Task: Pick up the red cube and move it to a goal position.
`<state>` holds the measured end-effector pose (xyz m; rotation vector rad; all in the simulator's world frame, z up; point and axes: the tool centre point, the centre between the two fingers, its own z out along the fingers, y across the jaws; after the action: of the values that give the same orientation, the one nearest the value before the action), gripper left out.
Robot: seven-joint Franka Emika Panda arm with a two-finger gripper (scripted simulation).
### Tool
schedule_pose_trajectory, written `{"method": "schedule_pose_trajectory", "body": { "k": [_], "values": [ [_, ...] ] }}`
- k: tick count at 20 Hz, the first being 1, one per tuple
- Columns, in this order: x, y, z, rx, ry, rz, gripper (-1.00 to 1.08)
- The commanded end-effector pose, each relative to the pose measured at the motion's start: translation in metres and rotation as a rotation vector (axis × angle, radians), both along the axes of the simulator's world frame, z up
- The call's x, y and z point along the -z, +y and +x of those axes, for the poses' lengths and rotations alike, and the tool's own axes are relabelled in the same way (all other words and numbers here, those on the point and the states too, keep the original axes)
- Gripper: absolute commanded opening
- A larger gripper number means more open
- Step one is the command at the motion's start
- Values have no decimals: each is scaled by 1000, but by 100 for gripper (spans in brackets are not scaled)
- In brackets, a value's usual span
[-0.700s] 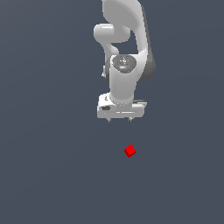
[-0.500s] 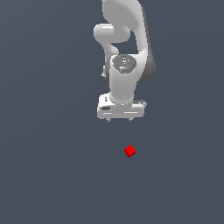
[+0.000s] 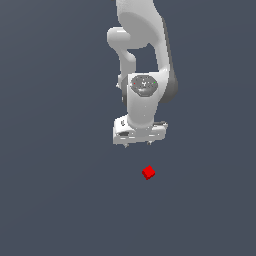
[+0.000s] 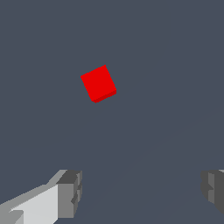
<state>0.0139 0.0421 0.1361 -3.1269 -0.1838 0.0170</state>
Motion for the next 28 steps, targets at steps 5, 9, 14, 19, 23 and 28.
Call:
{"method": "schedule_pose_trajectory", "body": {
  "k": [5, 9, 14, 19, 23, 28],
  "values": [
    [34, 10, 24, -120, -3, -1, 100],
    [60, 20, 43, -214, -6, -2, 100],
    [87, 33, 62, -313, -10, -4, 100],
    [104, 43, 74, -379, -12, -5, 100],
    [112, 48, 79, -411, -13, -6, 100],
    [116, 50, 82, -427, -13, -6, 100]
  ]
}}
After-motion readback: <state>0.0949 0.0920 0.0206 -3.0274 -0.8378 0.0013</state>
